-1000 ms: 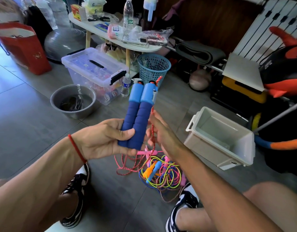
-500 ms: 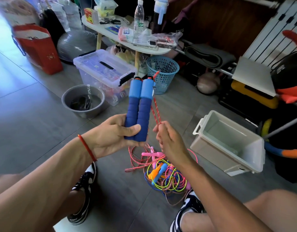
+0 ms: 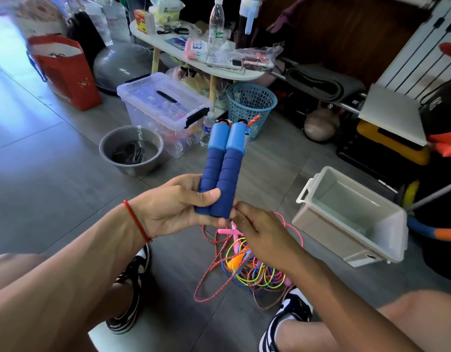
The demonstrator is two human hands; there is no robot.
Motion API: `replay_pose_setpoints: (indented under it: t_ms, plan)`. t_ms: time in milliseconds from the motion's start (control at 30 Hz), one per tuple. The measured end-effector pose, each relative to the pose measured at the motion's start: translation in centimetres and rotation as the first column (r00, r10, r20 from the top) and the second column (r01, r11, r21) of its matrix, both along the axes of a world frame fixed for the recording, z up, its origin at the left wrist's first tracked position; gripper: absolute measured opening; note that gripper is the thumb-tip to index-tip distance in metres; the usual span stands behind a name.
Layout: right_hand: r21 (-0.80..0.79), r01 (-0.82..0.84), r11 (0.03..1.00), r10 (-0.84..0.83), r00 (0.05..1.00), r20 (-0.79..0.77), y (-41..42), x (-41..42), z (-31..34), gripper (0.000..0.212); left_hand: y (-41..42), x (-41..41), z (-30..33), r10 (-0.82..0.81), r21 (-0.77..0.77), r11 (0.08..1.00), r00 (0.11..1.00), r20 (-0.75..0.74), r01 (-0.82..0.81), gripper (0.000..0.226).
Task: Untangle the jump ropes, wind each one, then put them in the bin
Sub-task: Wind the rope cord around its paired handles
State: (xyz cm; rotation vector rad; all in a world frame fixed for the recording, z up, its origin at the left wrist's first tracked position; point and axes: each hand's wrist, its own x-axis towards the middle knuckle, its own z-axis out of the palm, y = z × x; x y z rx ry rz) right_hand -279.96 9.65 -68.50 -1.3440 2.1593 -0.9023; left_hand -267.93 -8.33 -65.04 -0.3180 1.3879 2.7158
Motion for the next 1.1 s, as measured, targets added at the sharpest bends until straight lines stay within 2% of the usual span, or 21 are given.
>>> replay_pose_setpoints:
  t_ms: [67, 167, 233, 300, 433, 500, 567, 633, 667, 733, 767, 833, 900, 967, 1100]
  plan:
    - [0.067, -0.001, 0.998, 0.001, 1.000, -0.004, 0.8, -0.3, 0.0, 0.027, -0.7, 0.1, 0.2, 0.070, -0.064, 0.996, 0.996, 0.056, -0.066, 0.034]
    - [0.165, 0.030, 0.986, -0.022, 0.998, -0.053, 2.7, -1.2, 0.0, 0.027, -2.2, 0.4, 0.0, 0.188, -0.241, 0.960, 0.967, 0.170, -0.145, 0.032]
    - [0.210, 0.058, 0.976, -0.037, 0.994, -0.105, 4.0, -2.1, 0.1, 0.023, -2.8, 0.4, -0.6, 0.232, -0.349, 0.927, 0.943, 0.240, -0.139, 0.028]
    - [0.246, 0.055, 0.968, -0.005, 0.980, -0.198, 5.2, -2.8, 0.3, 0.022, -3.0, 0.2, -1.4, 0.259, -0.389, 0.912, 0.915, 0.308, -0.127, 0.027]
    - [0.251, 0.017, 0.968, 0.076, 0.931, -0.356, 5.5, -2.8, 1.8, 0.030, -2.5, -0.4, -3.3, 0.303, -0.556, 0.830, 0.869, 0.390, -0.040, 0.025]
    - [0.234, 0.024, 0.972, 0.104, 0.848, -0.520, 5.3, -2.6, 2.8, 0.038, -2.3, -0.8, -3.9, 0.362, -0.633, 0.774, 0.841, 0.403, -0.030, 0.023]
    - [0.197, -0.004, 0.980, 0.144, 0.699, -0.701, 5.3, -2.6, 3.8, 0.047, -2.2, -1.1, -4.4, 0.398, -0.659, 0.752, 0.821, 0.410, -0.035, 0.023]
    - [0.185, -0.091, 0.979, 0.203, 0.568, -0.797, 5.3, -2.7, 5.0, 0.047, -1.8, -1.6, -4.7, 0.389, -0.689, 0.724, 0.820, 0.420, 0.009, 0.022]
    - [0.184, -0.148, 0.972, 0.235, 0.516, -0.824, 5.1, -2.9, 5.7, 0.042, -1.4, -1.8, -5.0, 0.361, -0.736, 0.672, 0.829, 0.426, 0.086, 0.020]
    - [0.192, -0.281, 0.940, 0.297, 0.405, -0.865, 4.0, -3.4, 7.1, 0.032, 0.3, -2.1, -5.1, 0.234, -0.821, 0.460, 0.846, 0.479, 0.338, 0.018]
    - [0.206, -0.336, 0.919, 0.326, 0.352, -0.878, 3.2, -3.7, 7.8, 0.027, 1.6, -2.2, -5.1, 0.154, -0.824, 0.341, 0.838, 0.524, 0.453, 0.019]
    - [0.271, -0.398, 0.876, 0.392, 0.265, -0.881, 1.8, -4.5, 8.8, 0.024, 4.0, -2.3, -5.5, -0.011, -0.788, 0.184, 0.803, 0.596, 0.588, 0.022]
    - [0.333, -0.425, 0.842, 0.459, 0.236, -0.857, 0.9, -5.1, 9.0, 0.030, 5.8, -2.2, -5.5, -0.113, -0.793, 0.039, 0.792, 0.601, 0.608, 0.024]
    - [0.366, -0.439, 0.821, 0.508, 0.266, -0.819, 0.5, -5.7, 9.2, 0.034, 6.8, -2.0, -5.3, -0.197, -0.818, -0.050, 0.797, 0.571, 0.574, 0.023]
    - [0.438, -0.444, 0.781, 0.577, 0.248, -0.778, -0.7, -7.3, 9.6, 0.035, 7.8, -1.5, -4.8, -0.252, -0.784, -0.249, 0.744, 0.619, 0.568, 0.036]
